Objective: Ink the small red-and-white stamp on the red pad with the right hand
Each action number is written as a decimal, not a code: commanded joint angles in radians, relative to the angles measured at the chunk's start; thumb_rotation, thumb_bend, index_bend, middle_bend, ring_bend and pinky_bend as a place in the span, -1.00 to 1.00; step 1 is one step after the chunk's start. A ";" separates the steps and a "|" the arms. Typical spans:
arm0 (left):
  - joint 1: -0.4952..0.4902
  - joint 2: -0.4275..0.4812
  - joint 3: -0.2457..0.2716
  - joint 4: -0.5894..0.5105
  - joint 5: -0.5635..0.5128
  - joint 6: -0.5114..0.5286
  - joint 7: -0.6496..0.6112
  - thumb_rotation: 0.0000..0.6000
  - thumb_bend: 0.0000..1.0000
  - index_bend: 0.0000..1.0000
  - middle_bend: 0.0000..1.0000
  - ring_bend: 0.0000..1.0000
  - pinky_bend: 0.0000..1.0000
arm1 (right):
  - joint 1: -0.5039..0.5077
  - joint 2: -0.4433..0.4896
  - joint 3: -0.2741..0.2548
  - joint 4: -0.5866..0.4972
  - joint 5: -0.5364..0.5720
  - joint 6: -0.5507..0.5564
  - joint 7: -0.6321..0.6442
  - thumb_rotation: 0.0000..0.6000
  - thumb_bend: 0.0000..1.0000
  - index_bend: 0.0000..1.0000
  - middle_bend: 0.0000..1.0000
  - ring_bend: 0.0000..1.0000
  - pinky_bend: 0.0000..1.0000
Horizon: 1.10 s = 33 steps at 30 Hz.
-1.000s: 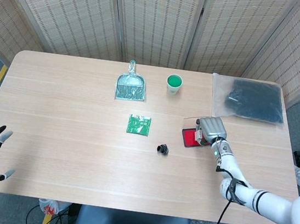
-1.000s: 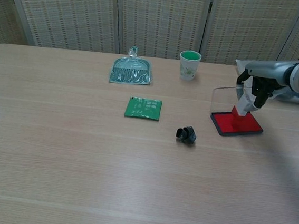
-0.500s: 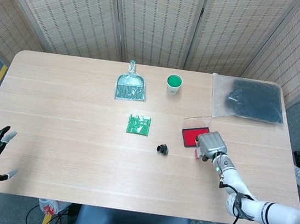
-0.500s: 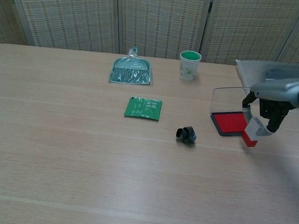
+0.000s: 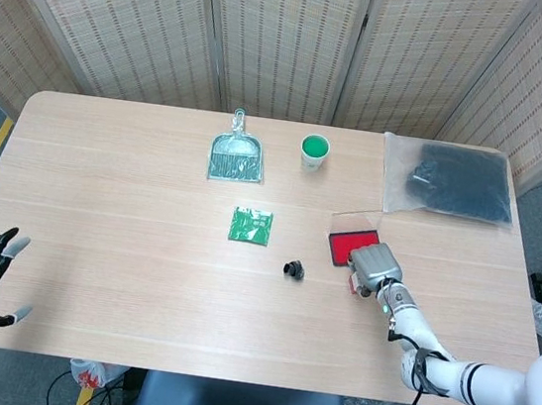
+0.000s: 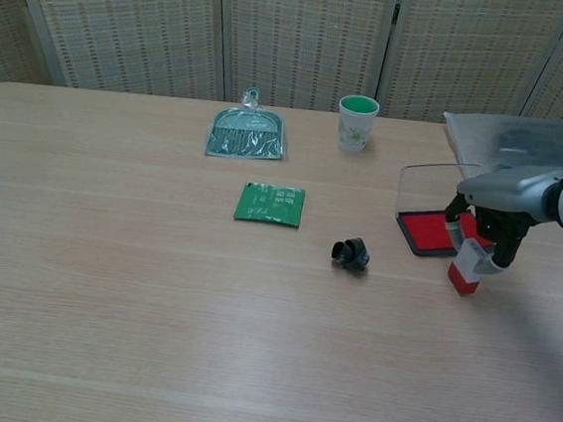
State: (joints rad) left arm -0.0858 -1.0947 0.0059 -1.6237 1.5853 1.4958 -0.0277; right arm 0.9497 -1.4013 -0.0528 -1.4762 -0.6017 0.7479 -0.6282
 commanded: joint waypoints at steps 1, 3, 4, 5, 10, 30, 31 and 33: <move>0.000 -0.001 0.000 0.000 -0.001 -0.001 0.002 1.00 -0.60 -0.88 -1.00 -0.84 -0.44 | 0.004 -0.001 -0.004 0.004 0.006 -0.010 0.003 1.00 -0.39 0.67 0.75 0.46 0.87; 0.000 -0.001 0.000 -0.001 -0.001 -0.001 0.004 1.00 -0.60 -0.88 -1.00 -0.84 -0.44 | 0.006 0.000 -0.006 0.005 0.009 -0.018 0.008 1.00 -0.42 0.62 0.72 0.43 0.86; 0.000 -0.001 0.000 -0.001 0.000 -0.001 0.005 1.00 -0.60 -0.88 -1.00 -0.84 -0.44 | 0.007 0.001 -0.006 0.005 0.009 -0.020 0.010 1.00 -0.43 0.59 0.70 0.41 0.86; 0.000 -0.001 0.001 -0.001 0.000 0.000 0.006 1.00 -0.60 -0.88 -1.00 -0.84 -0.44 | 0.008 0.001 -0.007 0.005 0.010 -0.022 0.012 1.00 -0.44 0.56 0.68 0.39 0.85; -0.001 -0.001 0.000 -0.002 -0.002 -0.002 0.007 1.00 -0.60 -0.88 -1.00 -0.84 -0.44 | 0.019 0.013 -0.016 -0.007 0.036 -0.028 0.010 1.00 -0.47 0.07 0.56 0.27 0.78; 0.003 0.003 -0.001 -0.003 0.007 0.018 -0.008 1.00 -0.60 -0.85 -1.00 -0.84 -0.44 | -0.003 0.191 -0.025 -0.269 -0.024 0.098 0.055 1.00 -0.68 -1.00 0.08 -0.07 0.43; 0.005 0.004 -0.001 -0.004 0.010 0.022 -0.010 1.00 -0.60 -0.85 -1.00 -0.84 -0.44 | -0.023 0.210 -0.026 -0.303 -0.062 0.140 0.062 1.00 -0.69 -1.00 -0.01 -0.11 0.37; 0.008 0.007 -0.001 -0.006 0.014 0.031 -0.015 1.00 -0.60 -0.86 -1.00 -0.84 -0.44 | -0.094 0.237 -0.042 -0.361 -0.194 0.286 0.072 1.00 -0.69 -1.00 -0.14 -0.19 0.26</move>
State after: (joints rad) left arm -0.0790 -1.0891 0.0052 -1.6285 1.5978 1.5251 -0.0410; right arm 0.9393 -1.2255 -0.0828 -1.7407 -0.6423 0.8655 -0.5816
